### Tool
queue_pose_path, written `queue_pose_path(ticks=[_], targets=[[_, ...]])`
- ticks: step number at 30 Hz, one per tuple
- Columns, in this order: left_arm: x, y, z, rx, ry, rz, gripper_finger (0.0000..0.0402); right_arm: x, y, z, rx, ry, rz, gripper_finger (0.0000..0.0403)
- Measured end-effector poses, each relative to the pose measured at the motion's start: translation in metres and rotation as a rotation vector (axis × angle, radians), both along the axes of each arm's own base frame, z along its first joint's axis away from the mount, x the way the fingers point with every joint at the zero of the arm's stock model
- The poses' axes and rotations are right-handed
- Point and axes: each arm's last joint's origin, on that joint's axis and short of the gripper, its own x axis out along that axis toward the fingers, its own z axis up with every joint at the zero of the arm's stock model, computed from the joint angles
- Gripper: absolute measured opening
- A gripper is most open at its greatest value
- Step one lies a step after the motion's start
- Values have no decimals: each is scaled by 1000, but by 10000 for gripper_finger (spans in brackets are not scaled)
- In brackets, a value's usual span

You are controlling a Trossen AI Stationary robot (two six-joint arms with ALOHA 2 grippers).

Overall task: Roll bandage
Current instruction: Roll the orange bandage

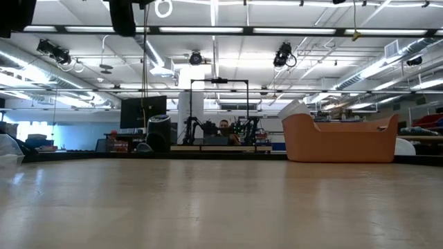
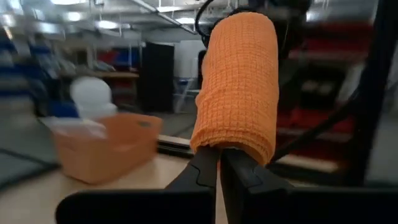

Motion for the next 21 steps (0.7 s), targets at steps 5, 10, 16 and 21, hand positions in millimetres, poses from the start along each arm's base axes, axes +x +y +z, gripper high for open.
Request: queue_pose_path(ticks=[5, 10, 16, 21], targets=[[6, 4, 2, -241, -139, -170, 8, 5, -10, -4, -162, 5, -196, 154], [14, 14, 3, -356, -207, -298, 8, 19, -19, -12, -190, 15, -248, 98], [21, 27, 0, -360, -186, -187, 8, 32, -11, -14, -173, -61, -177, 12], [23, 31, -5, -304, -121, -67, 8, 28, -3, -8, -115, -113, -158, 11]])
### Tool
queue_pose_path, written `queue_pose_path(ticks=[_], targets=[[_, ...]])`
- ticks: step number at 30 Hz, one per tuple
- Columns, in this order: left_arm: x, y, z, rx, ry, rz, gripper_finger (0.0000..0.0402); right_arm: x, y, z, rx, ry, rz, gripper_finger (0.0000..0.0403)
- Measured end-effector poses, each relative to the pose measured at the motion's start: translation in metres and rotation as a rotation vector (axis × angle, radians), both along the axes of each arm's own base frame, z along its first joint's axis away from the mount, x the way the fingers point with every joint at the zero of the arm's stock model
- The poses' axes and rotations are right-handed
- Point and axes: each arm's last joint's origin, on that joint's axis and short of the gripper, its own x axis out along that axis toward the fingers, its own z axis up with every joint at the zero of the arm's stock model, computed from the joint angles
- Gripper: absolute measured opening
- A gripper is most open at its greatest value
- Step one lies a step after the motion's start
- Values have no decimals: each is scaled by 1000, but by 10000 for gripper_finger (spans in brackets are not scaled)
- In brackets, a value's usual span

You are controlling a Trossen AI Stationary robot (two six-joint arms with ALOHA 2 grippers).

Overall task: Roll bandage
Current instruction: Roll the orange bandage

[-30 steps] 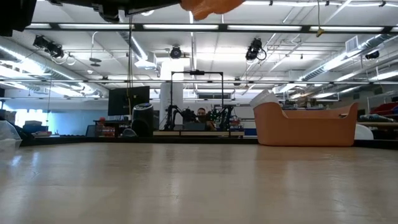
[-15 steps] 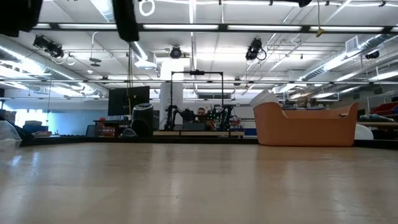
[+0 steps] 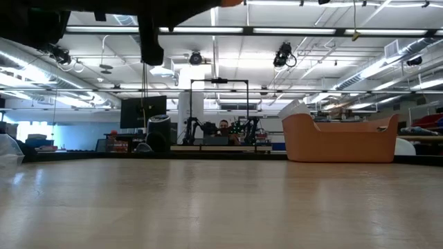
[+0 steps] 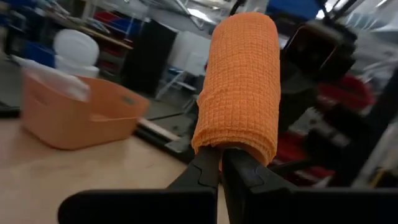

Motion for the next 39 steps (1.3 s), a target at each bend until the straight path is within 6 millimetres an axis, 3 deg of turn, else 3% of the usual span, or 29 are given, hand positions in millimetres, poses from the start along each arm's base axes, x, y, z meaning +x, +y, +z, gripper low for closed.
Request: queue_pose_path(ticks=[12, 17, 20, 26, 31, 39], targets=[[1, 1, -6, 35, 78, 64, 8, -1, -3, 4, 23, -13, -1, 5], [-4, -2, 4, 40, -9, 35, 8, -24, 13, 7, -31, 23, -49, 6], [-4, -5, 6, 36, -40, -27, 8, -31, 16, -3, -34, 84, -119, 3], [-1, -2, 6, -38, -90, -104, 8, -12, 0, -15, -9, 102, -213, 2], [1, 2, 6, -34, -83, -88, 8, 2, -4, -11, 15, 53, -119, 1], [4, 6, 0, -21, -26, -40, 8, 1, 2, -2, 24, -21, -63, 1]])
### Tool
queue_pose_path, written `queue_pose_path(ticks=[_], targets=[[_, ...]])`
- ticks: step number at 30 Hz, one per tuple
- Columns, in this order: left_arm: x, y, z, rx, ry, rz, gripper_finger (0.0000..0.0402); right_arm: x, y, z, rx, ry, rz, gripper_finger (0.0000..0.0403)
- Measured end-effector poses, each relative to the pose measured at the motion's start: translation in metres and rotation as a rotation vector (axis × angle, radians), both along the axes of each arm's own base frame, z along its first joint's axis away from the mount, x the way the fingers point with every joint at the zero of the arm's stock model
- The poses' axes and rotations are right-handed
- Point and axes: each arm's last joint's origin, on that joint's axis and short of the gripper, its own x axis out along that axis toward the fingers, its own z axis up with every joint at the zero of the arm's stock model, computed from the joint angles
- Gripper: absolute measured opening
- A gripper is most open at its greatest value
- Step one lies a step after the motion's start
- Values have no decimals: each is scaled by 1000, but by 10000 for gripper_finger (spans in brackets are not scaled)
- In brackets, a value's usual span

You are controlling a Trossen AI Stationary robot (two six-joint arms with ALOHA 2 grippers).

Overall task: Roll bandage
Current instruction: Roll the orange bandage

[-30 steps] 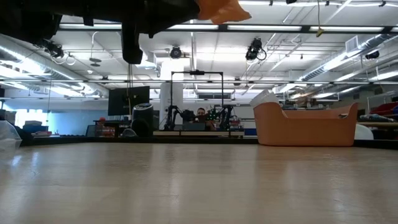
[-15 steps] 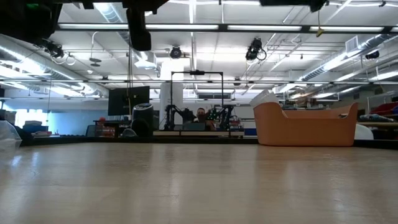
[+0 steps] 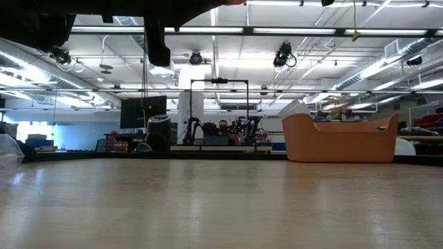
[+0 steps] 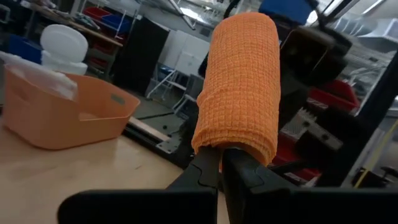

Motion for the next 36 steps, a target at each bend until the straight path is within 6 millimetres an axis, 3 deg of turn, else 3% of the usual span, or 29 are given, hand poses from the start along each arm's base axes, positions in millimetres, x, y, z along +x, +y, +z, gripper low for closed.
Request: queue_pose_path(ticks=[21, 25, 29, 36], targets=[[1, 1, -7, 44, 91, 83, 8, 2, -3, -2, 86, -5, 15, 6], [-1, -1, -4, 50, 69, 82, 8, -10, 8, -1, 72, 28, 25, 5], [-3, -3, 0, 51, 32, 48, 8, -19, 10, -15, 90, 130, -43, 5], [-3, -4, 0, 33, 16, 16, 8, 1, -10, -28, 76, 136, -180, 4]])
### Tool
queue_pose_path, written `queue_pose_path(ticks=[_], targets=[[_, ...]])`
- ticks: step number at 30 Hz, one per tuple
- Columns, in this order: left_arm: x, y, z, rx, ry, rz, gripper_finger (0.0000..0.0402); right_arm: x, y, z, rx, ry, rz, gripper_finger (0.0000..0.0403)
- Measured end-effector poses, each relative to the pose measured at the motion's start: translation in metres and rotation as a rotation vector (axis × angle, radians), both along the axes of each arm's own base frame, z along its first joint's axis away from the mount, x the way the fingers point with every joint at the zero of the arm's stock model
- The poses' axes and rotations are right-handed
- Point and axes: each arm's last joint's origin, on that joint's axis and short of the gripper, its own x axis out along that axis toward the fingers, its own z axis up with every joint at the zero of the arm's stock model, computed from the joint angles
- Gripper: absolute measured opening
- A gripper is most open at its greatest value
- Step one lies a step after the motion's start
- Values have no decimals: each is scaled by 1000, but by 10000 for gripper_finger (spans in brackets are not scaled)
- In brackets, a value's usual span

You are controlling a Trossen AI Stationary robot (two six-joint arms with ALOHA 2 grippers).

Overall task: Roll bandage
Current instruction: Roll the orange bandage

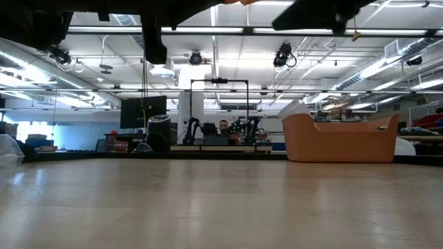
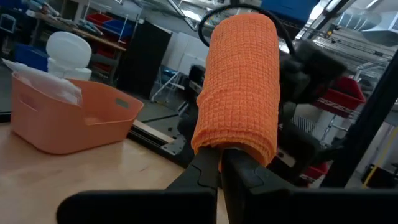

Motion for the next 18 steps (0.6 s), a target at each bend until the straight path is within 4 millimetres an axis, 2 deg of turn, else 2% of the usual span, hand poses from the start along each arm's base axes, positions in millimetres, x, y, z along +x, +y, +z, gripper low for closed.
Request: queue_pose_path(ticks=[6, 18], targets=[[2, 3, -3, 16, 29, 18, 8, 21, -4, -3, -15, -57, 99, 4], [2, 4, -5, 10, 64, 81, 8, 18, 11, 7, -20, -151, 154, 4]])
